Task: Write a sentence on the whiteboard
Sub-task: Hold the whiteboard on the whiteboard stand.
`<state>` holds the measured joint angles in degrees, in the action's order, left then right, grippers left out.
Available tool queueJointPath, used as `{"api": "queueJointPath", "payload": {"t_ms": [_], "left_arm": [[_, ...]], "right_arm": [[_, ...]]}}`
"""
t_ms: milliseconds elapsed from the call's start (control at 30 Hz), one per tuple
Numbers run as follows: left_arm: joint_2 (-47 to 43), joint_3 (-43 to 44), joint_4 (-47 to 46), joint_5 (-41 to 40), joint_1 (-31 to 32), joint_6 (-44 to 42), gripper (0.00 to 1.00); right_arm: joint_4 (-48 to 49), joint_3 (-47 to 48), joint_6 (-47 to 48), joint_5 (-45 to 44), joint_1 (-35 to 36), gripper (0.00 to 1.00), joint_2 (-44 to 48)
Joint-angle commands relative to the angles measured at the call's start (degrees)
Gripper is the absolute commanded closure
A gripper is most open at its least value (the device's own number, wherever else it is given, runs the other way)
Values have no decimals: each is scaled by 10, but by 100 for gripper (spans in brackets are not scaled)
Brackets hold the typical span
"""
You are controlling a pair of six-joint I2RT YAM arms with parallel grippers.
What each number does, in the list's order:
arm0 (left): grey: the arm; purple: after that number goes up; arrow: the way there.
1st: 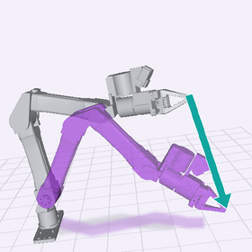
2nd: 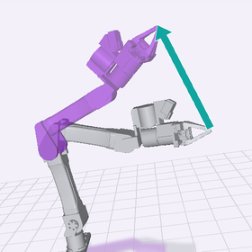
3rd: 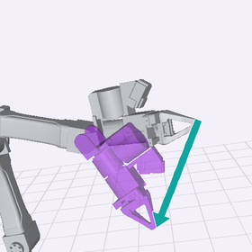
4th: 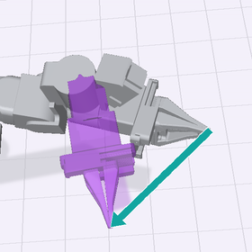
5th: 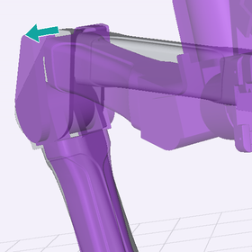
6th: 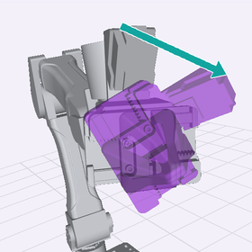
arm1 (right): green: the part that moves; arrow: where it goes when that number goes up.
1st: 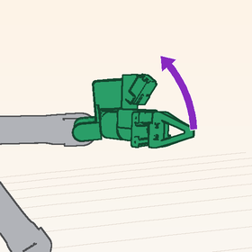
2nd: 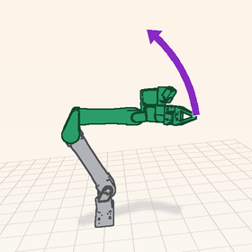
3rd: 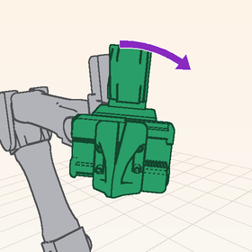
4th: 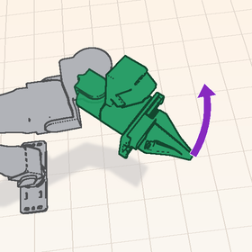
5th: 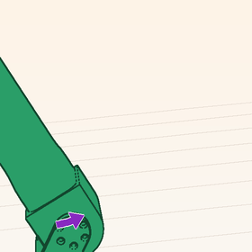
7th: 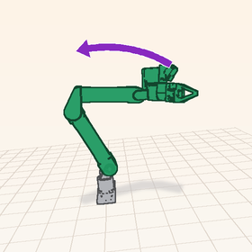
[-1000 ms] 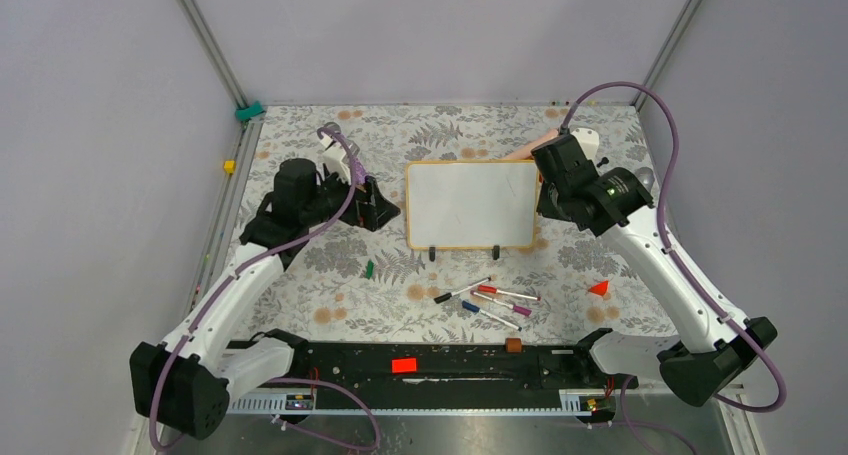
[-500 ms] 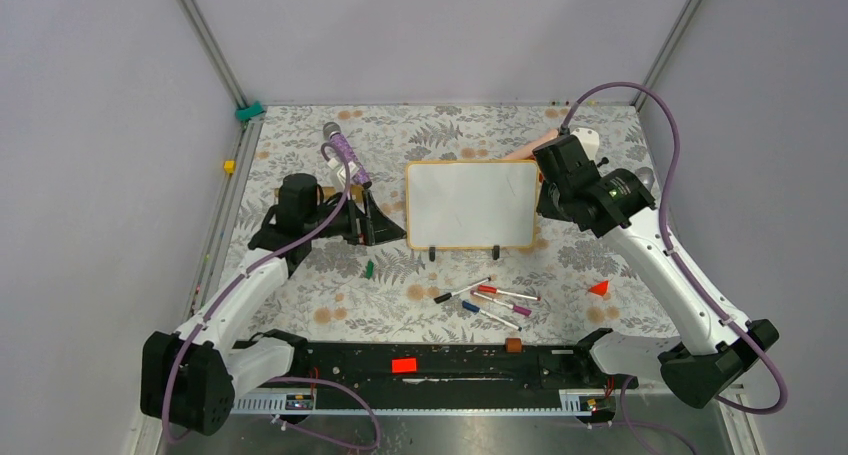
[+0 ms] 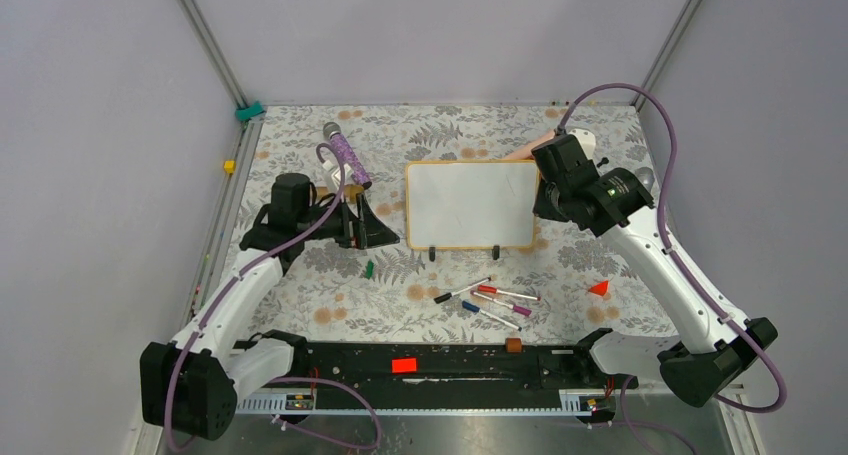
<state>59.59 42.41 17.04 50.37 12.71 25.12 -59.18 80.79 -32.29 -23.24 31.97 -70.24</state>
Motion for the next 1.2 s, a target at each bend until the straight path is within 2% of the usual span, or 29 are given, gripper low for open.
{"api": "queueJointPath", "payload": {"t_ms": [0, 67, 133, 367, 600, 800, 1067, 1167], "left_arm": [[-12, 7, -32, 18, -5, -14, 1], [0, -10, -92, 49, -13, 8, 1], [16, -7, -113, 50, -19, -4, 1], [92, 36, -95, 49, -28, -101, 1], [173, 69, -112, 73, -34, -124, 2], [280, 127, -69, 134, -36, -140, 1], [292, 116, -81, 96, -36, -124, 1], [283, 90, -138, 109, -39, -87, 1]], "right_arm": [[31, -2, -8, 28, -3, 100, 12], [45, -5, -5, 44, -4, 100, 14], [56, -5, 0, 63, -3, 100, 14], [83, 14, -1, 125, -1, 100, -7], [89, 27, -4, 135, 1, 100, -16], [90, 32, -4, 133, 1, 100, -22], [84, 46, -14, 129, 1, 100, -25], [74, 52, -15, 130, 1, 100, -26]]}}
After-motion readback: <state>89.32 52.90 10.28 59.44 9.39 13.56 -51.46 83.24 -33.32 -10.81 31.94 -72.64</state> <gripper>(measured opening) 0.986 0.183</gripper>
